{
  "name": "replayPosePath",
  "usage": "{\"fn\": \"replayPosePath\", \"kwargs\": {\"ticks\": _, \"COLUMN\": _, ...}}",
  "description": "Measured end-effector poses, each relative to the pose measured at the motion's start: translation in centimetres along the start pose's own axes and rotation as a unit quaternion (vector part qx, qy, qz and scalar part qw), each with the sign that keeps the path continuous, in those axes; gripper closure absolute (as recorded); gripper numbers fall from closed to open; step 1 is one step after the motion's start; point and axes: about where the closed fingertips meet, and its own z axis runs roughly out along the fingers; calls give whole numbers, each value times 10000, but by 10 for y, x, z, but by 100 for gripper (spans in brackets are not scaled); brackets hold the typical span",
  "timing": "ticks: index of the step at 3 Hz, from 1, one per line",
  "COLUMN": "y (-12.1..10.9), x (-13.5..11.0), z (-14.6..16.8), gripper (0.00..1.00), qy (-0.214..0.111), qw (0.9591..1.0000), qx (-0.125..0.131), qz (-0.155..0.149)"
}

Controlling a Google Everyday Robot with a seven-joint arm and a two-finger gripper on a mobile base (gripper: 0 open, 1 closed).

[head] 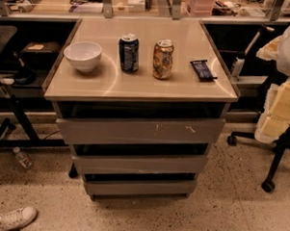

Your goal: Open middle drawer

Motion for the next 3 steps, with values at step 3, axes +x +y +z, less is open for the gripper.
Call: {"fn": "replayPosePath", "kwargs": {"ticks": 3, "y": 7, "x": -19, "z": 60, "gripper": 0, "qy": -67, "qw": 9998, "qx": -167, "qz": -36}}
